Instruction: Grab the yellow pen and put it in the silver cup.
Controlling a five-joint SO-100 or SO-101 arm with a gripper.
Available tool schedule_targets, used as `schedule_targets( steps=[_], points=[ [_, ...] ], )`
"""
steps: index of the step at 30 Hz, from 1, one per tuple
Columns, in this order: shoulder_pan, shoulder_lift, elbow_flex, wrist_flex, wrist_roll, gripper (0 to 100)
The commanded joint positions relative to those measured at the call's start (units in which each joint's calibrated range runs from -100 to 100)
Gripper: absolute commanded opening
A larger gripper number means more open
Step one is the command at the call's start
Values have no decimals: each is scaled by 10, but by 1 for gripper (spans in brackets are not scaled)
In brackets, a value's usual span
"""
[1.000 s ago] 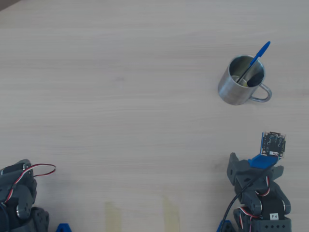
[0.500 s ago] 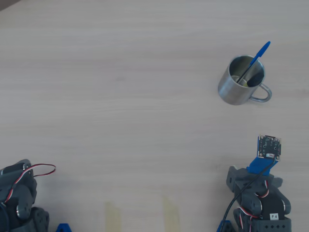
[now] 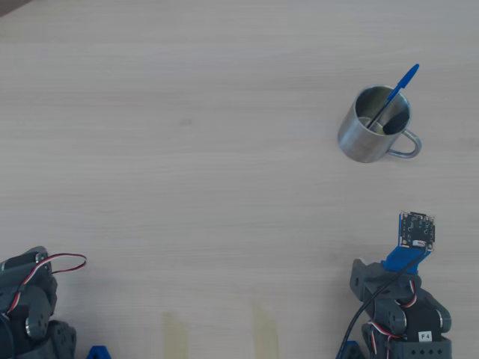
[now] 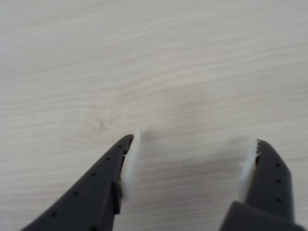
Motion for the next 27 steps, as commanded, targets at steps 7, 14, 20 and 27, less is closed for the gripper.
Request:
schedule_targets(
  steps=[7,14,20,27],
  points=[
    [1,2,4,19,33,25],
    [1,2,4,19,28,19],
    [-6,2,4,19,30,17],
    [-5,2,4,20,28,17]
  ],
)
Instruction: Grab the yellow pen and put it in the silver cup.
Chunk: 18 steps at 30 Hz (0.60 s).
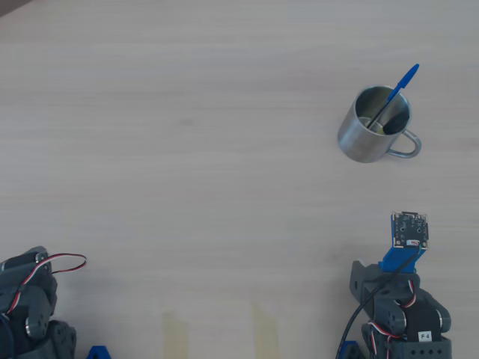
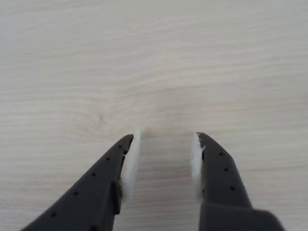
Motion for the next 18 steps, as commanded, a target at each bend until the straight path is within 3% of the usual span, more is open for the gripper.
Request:
schedule_targets(
  steps=[1,11,18],
  points=[
    [-1,2,5,13,-1,17],
    [-2,2,5,12,2,16],
    [4,2,5,13,3,2]
  ],
)
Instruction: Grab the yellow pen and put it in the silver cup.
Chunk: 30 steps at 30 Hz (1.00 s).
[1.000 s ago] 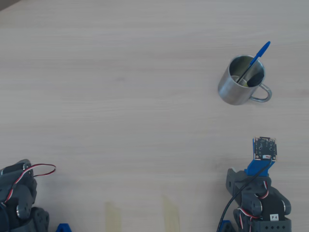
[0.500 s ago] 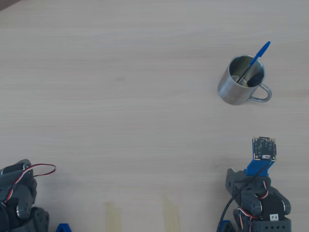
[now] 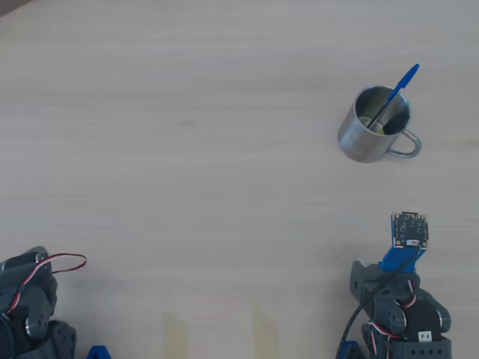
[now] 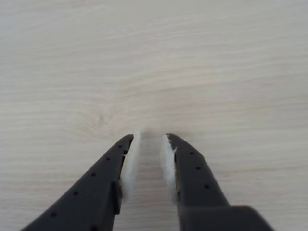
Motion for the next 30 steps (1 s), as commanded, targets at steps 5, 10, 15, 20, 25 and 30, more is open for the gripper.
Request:
schedule_targets(
  steps=[5,10,15,20,25,30],
  points=[
    [2,5,5,10,3,2],
    [-5,6,5,10,4,2],
    [-8,6,5,11,3,2],
    [-6,6,5,11,3,2],
    [-6,6,5,11,3,2],
    [-6,6,5,11,3,2]
  ],
)
